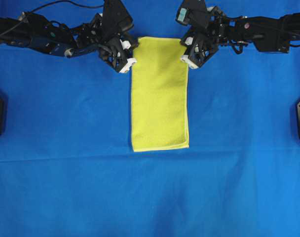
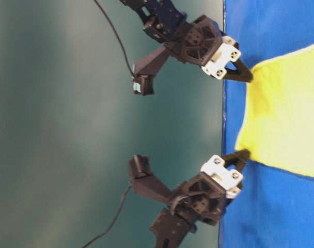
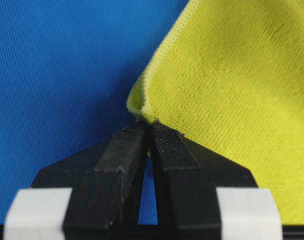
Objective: Fold the yellow towel.
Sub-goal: 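Reach both grippers to the strip's far corners and pinch them, then fold the far half toward the near end with both grippers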
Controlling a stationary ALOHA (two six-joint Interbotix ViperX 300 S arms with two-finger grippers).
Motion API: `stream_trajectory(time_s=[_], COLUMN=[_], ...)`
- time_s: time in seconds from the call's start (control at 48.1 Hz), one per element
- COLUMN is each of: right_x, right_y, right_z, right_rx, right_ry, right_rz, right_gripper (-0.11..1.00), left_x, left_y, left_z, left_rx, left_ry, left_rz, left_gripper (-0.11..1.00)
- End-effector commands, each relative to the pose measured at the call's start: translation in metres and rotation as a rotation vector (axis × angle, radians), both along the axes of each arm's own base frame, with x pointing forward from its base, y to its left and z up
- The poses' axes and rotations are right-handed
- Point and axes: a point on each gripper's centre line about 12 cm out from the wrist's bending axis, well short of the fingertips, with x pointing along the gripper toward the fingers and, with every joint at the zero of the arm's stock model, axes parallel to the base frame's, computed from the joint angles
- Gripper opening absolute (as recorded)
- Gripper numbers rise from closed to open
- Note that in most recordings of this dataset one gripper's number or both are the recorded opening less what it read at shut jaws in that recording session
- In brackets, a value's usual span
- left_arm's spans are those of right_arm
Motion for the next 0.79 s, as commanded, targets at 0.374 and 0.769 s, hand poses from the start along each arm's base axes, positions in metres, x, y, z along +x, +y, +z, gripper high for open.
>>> stream_trajectory(time_s=[0.374,0.769], right_x=[-0.012,-0.010], right_y=[0.003,0.047], right_z=[0.066,0.081], right_rx=[-0.079,-0.073], right_ry=[-0.109,-0.142], right_rz=[-0.018,0.069], right_gripper=[0.06,0.06], left_x=[0.000,0.001], left_y=[-0.004,-0.044], left_z=[0.063,0.074], left_rx=[0.082,0.054], left_ry=[-0.083,-0.034], left_rz=[-0.032,-0.127], left_gripper=[0.03,0.03])
